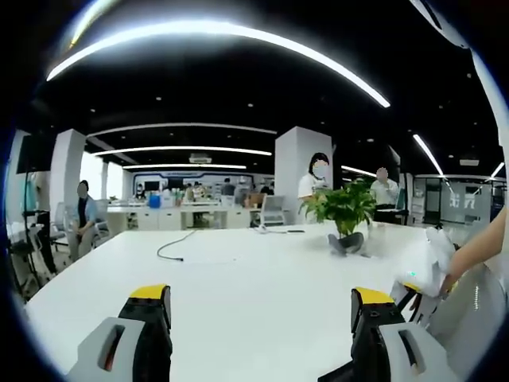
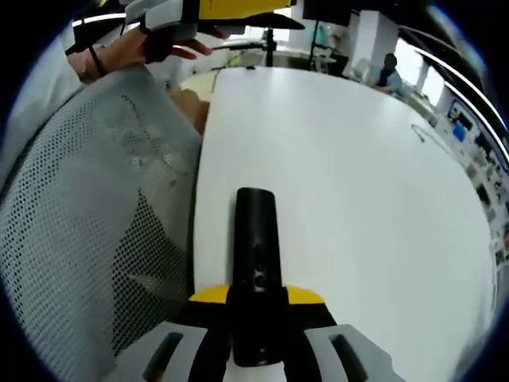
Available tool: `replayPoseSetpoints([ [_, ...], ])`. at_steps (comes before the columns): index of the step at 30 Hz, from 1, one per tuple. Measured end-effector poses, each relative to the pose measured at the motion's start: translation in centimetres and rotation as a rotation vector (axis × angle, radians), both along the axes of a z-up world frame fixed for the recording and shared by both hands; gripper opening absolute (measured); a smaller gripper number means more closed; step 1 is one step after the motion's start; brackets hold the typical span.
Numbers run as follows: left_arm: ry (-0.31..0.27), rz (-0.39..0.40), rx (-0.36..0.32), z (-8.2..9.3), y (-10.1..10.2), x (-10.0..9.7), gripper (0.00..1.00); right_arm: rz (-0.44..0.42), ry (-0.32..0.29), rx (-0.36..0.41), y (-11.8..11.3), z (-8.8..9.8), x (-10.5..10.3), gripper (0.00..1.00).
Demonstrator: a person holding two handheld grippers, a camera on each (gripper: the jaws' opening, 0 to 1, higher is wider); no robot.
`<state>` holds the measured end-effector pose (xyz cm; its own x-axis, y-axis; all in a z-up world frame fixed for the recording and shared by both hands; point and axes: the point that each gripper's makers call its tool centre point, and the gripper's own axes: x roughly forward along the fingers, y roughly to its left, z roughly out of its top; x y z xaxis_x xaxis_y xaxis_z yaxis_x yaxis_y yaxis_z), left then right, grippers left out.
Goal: Press the specified remote control buttons in sequence, fully releasing each button before pressing the next.
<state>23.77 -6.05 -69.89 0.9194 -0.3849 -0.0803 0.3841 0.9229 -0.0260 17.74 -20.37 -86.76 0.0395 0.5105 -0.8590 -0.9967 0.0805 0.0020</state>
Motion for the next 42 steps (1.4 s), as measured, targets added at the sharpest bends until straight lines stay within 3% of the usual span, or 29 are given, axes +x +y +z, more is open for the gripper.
replayPoseSetpoints([
  [8, 0.002, 0.001, 0.002, 0.0, 0.0, 0.0, 0.97, -0.031, 0.039, 0.008, 0.1, 0.1, 0.4, 0.21],
  [29, 0.007, -0.001, -0.013, 0.2, -0.1, 0.0, 0.97, -0.068, 0.003, -0.017, 0.1, -0.1, 2.5, 0.21],
  [42, 0.009, 0.006, -0.010, 0.2, 0.0, -0.1, 0.97, -0.057, 0.003, -0.082, 0.1, -0.2, 3.3, 0.21],
])
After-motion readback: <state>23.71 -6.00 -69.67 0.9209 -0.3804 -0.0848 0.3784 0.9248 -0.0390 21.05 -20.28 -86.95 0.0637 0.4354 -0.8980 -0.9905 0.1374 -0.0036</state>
